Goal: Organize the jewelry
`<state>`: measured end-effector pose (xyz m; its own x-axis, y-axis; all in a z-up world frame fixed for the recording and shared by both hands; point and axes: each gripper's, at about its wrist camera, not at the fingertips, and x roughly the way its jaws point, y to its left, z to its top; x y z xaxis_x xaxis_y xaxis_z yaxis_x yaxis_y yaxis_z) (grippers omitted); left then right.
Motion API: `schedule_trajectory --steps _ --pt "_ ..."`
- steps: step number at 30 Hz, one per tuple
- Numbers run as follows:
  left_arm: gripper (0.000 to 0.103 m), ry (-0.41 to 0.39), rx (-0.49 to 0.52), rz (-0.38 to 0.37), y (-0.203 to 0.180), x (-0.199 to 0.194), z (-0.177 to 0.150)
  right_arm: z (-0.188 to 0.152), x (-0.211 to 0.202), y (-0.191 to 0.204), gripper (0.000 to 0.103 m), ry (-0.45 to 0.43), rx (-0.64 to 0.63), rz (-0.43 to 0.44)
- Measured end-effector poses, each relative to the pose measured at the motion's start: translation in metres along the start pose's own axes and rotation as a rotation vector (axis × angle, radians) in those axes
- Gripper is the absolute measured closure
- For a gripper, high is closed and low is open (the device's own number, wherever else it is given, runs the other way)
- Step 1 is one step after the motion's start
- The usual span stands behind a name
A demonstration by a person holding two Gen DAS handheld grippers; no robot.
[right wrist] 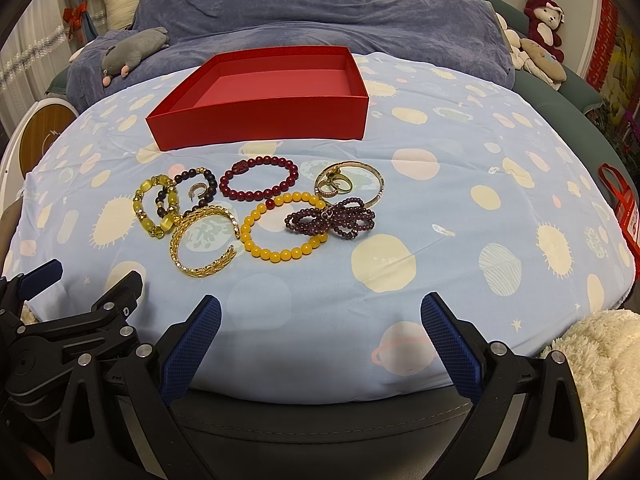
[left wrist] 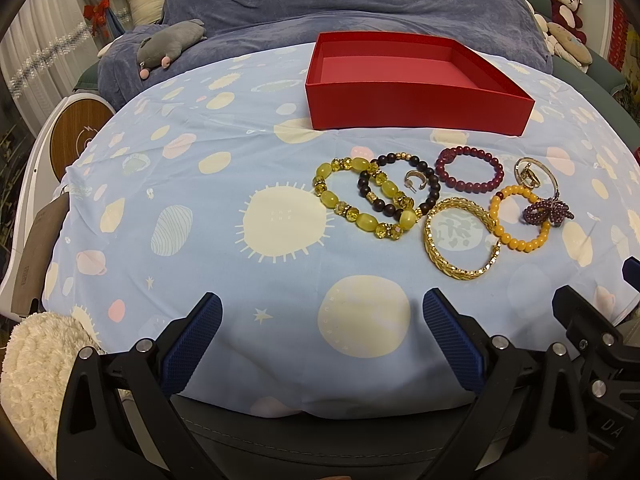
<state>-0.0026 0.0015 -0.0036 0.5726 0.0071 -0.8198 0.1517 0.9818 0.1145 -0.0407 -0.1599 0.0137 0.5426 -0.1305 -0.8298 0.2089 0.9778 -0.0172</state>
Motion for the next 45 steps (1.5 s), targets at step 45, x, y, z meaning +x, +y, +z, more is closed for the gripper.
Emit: schedule_trajectory --steps 45 --pt "0.007 0.058 -0.077 0.008 0.016 0.009 0.022 0.049 0.031 -0.01 0.007 0.011 0.041 0.039"
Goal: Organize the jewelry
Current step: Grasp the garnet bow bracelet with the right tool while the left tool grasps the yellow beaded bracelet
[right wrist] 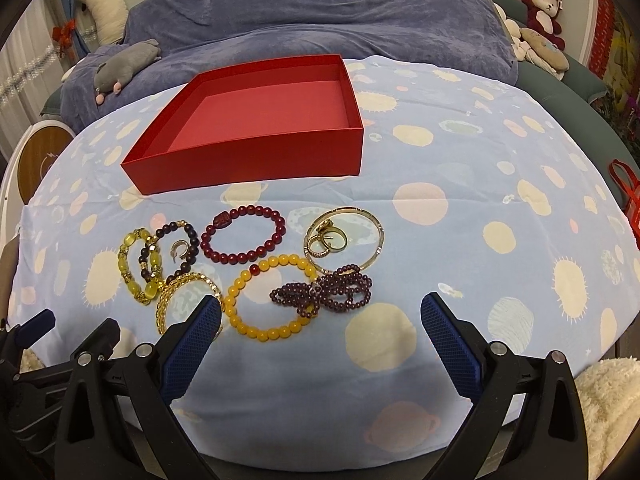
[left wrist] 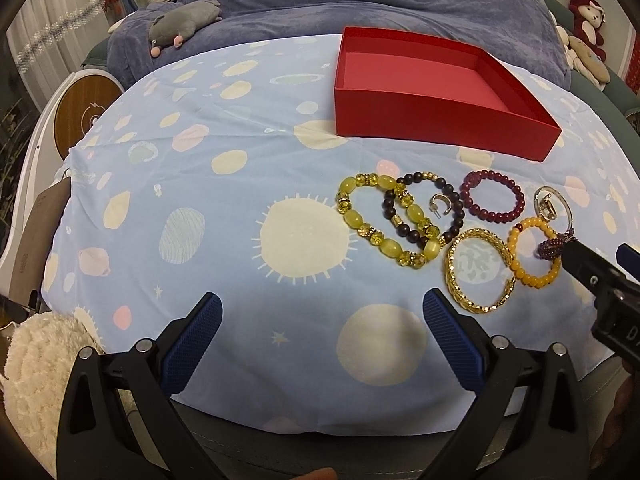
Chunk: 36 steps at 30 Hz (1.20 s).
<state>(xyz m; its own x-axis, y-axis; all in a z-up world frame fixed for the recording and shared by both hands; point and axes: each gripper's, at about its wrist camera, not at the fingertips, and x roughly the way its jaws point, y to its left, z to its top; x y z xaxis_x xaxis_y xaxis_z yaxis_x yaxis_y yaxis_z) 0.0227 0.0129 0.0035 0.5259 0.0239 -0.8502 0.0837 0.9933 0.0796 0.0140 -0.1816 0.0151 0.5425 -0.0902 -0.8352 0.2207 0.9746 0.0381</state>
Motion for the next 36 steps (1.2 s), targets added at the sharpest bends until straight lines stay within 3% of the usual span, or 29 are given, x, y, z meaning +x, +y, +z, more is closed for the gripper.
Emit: schedule_trajectory --steps 9,16,20,27,36 --pt "0.007 0.033 -0.004 0.033 0.004 0.011 0.005 0.008 0.015 0.003 0.009 0.02 0.009 0.028" --pt "0.007 0.013 0.028 0.025 0.003 0.01 0.007 0.007 0.026 0.007 0.026 0.051 -0.005 0.036" --pt "0.007 0.043 0.017 -0.008 0.004 0.014 0.005 0.006 0.029 0.004 0.033 0.059 0.007 0.041" --pt "0.007 0.037 0.089 -0.009 -0.006 0.014 0.0 0.004 0.031 -0.001 0.046 0.067 0.025 0.045" --pt "0.007 0.013 0.046 -0.044 -0.002 0.01 0.012 -0.001 0.026 -0.01 0.068 0.067 0.051 0.052"
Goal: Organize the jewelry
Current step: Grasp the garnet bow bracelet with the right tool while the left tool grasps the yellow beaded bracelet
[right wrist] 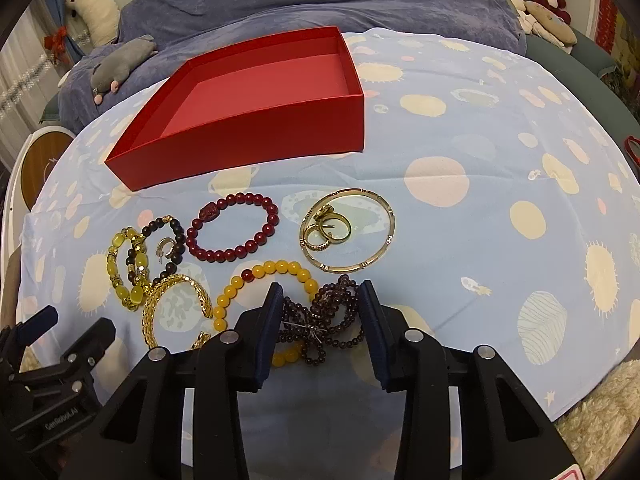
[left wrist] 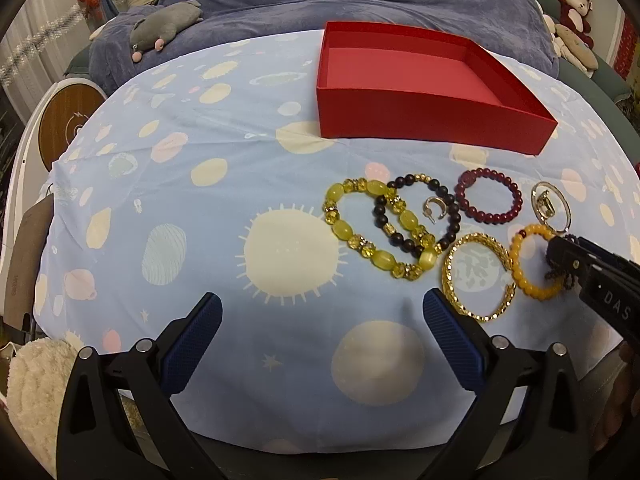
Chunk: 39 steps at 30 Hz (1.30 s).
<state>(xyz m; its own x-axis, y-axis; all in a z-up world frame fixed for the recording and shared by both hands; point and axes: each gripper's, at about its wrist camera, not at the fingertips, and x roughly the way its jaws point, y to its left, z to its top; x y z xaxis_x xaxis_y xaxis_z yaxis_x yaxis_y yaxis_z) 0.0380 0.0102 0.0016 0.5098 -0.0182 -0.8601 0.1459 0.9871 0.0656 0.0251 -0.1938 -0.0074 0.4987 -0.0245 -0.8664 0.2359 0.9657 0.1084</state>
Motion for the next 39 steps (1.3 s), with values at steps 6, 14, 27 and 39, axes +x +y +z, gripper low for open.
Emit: schedule_trajectory --steps 6,14,27,39 --pt "0.007 -0.021 -0.012 0.004 0.002 0.007 0.015 -0.005 -0.006 -0.002 0.084 -0.01 0.002 -0.005" --pt "0.013 -0.02 -0.062 0.023 0.014 0.024 0.027 -0.007 -0.011 -0.004 0.089 -0.014 0.01 0.016" --pt "0.064 -0.017 -0.044 -0.036 0.01 0.037 0.032 -0.008 -0.02 -0.005 0.095 -0.023 0.032 0.056" --pt "0.093 -0.043 -0.045 -0.097 0.008 0.025 0.034 -0.015 -0.023 -0.016 0.062 -0.001 0.074 0.068"
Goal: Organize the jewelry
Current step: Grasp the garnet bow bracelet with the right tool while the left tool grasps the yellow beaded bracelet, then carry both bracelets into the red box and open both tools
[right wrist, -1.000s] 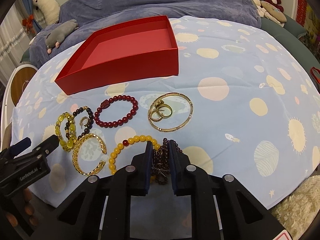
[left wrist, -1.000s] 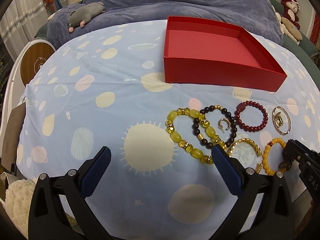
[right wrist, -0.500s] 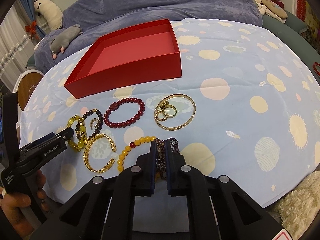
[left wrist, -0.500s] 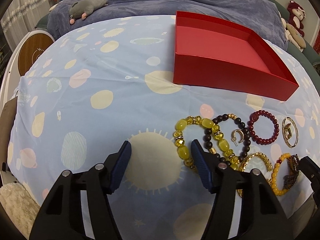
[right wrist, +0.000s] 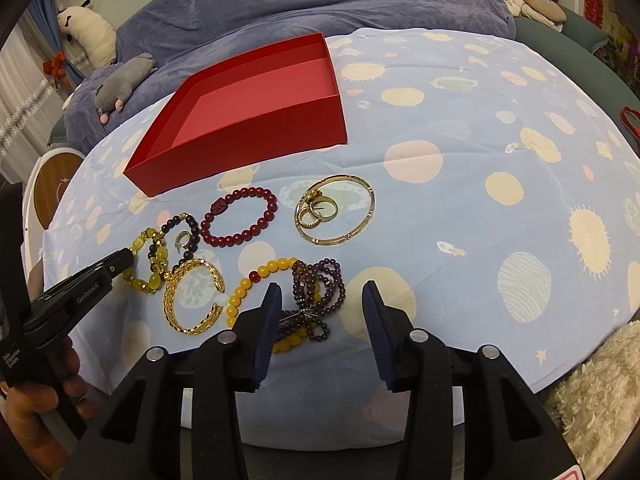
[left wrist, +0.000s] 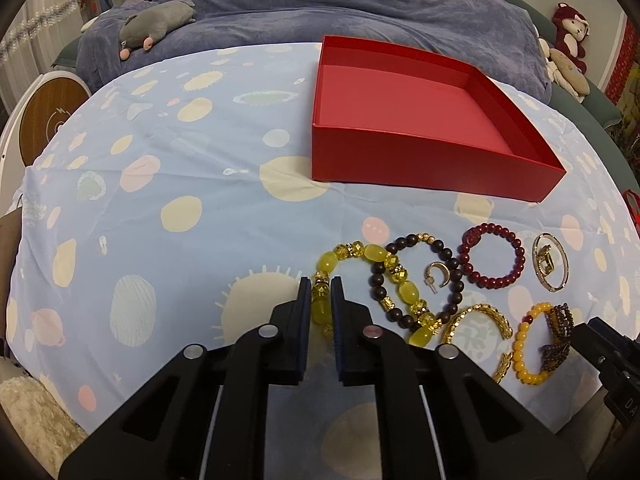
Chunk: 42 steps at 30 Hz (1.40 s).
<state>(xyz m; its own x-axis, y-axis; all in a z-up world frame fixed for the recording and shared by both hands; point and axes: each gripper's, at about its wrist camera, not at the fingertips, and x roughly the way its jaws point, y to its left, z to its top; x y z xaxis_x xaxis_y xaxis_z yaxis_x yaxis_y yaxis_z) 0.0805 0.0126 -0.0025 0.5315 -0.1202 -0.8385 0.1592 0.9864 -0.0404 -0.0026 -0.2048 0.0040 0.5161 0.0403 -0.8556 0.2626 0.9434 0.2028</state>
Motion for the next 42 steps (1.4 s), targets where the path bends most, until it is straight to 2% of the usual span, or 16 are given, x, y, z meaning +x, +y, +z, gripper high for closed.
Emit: schedule_trajectory --steps 8,13,22,35,42 --pt "0.093 -0.028 -0.009 -0.029 0.004 -0.017 -0.002 0.001 0.01 0.002 0.064 0.024 0.0 0.014" --pt "0.093 -0.034 -0.018 -0.042 0.006 -0.022 -0.002 0.002 0.014 0.006 0.09 0.028 -0.018 0.015" --pt "0.093 -0.055 -0.021 -0.064 0.006 -0.038 0.002 0.006 -0.001 0.008 0.099 -0.019 -0.033 0.028" --pt "0.094 -0.095 -0.013 -0.088 0.007 -0.068 0.015 0.017 -0.022 0.012 0.099 -0.076 -0.052 0.041" --pt "0.094 -0.123 0.026 -0.107 0.003 -0.092 0.03 0.032 -0.04 0.014 0.099 -0.104 -0.056 0.062"
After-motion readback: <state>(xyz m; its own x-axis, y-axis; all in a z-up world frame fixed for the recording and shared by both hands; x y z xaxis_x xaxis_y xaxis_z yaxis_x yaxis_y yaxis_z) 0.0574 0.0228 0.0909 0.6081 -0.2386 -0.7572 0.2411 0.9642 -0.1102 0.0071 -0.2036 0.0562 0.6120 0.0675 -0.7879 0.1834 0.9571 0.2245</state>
